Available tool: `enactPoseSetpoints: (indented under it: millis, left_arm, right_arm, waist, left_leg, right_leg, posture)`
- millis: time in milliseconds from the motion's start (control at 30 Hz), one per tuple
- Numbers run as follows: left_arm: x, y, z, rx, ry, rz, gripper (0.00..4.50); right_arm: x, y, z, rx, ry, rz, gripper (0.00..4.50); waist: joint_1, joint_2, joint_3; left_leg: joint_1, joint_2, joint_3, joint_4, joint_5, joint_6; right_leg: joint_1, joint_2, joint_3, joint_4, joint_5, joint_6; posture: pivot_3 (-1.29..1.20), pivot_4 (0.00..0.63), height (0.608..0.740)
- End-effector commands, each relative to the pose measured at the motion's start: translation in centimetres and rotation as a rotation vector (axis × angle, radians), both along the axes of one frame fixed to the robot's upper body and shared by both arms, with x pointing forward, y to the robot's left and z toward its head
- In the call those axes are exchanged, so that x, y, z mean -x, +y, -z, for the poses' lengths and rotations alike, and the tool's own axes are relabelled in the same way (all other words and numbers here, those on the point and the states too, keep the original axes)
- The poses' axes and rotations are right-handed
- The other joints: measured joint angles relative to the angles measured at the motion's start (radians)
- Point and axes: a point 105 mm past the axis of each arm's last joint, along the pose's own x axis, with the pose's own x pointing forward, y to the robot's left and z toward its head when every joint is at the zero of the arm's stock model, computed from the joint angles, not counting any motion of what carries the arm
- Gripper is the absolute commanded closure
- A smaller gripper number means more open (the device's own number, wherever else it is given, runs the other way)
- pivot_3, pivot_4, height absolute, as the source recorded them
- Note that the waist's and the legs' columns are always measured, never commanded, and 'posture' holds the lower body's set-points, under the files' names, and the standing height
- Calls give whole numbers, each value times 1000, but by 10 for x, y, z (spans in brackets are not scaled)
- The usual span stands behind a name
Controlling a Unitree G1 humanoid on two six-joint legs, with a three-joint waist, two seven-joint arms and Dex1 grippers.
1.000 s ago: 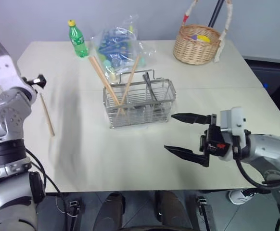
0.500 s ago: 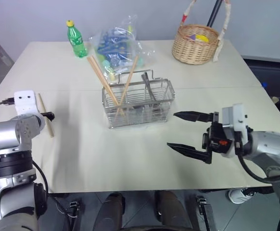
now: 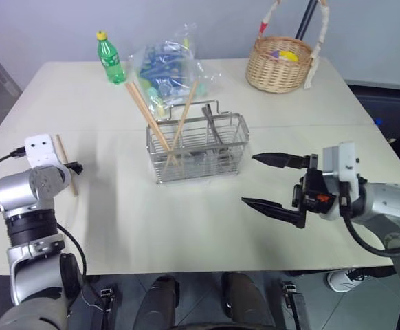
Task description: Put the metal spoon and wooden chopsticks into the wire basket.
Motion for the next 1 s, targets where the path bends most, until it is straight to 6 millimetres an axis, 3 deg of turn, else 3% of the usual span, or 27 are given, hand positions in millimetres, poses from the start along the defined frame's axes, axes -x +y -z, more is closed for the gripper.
enactPoseSetpoints:
  millis: [33, 100, 200, 433, 700, 767, 900, 967, 1000]
  left_arm:
    - [6, 2, 17, 81, 44, -76, 49]
    - [4, 2, 14, 88, 27, -88, 49]
    - [3, 1, 11, 90, 17, -90, 843]
    - [1, 4, 5, 75, 1, -96, 4418]
    - [1, 10, 0, 63, -12, -107, 4465]
    - [-2, 12, -9, 51, -59, -103, 4465]
    - [-21, 17, -61, -44, -311, -58, 4465]
    - [-33, 8, -120, -138, -567, 65, 4465]
    - [-36, 1, -140, -134, -660, 123, 4465]
  right_arm:
    - [1, -1, -9, -4, -48, 6, 0]
    - [1, -1, -9, -5, -48, 9, 0]
    - [1, 0, -9, -7, -48, 11, 0]
    - [-1, 0, -8, -12, -47, 22, 0]
    - [-2, 0, -6, -15, -41, 29, 0]
    - [-2, 0, -6, -16, -40, 31, 0]
    - [-3, 0, -6, -15, -39, 34, 0]
    - [-5, -1, -6, -15, -43, 44, 0]
    - [-6, -2, -6, -15, -46, 51, 0]
  waist:
    - [0, 1, -1]
    - [0, 1, -1]
    - [0, 1, -1]
    - [-6, 1, -1]
    - [-6, 1, -1]
    - [-6, 1, -1]
    - [-3, -2, 0]
    - [0, -4, 1]
    - [2, -6, 2]
  left_leg:
    - [0, 0, 0, 0, 0, 0]
    - [0, 0, 0, 0, 0, 0]
    - [0, 0, 0, 0, 0, 0]
    - [0, 0, 0, 0, 0, 0]
    - [0, 0, 0, 0, 0, 0]
    - [0, 0, 0, 0, 0, 0]
    - [-1, 0, 0, 0, 0, -1]
    - [-2, 0, 0, 0, 0, -1]
    - [-2, 0, 0, 0, 1, -1]
  right_leg:
    - [0, 0, 0, 0, 0, 0]
    - [0, 0, 0, 0, 0, 0]
    - [0, 0, 0, 1, 0, 0]
    - [-1, 0, 0, 1, 0, 0]
    - [-1, 0, 0, 1, 0, 0]
    - [-1, 0, 0, 1, 0, 0]
    - [-2, 0, 0, 1, 0, 0]
    - [-2, 0, 0, 1, 0, 0]
    - [-3, 0, 0, 1, 0, 0]
  posture:
    - [0, 150, 740]
    - [0, 150, 740]
    - [0, 150, 740]
    - [0, 150, 740]
    - [0, 150, 740]
    - [0, 150, 740]
    - [0, 150, 740]
    - [0, 150, 740]
    - [0, 150, 740]
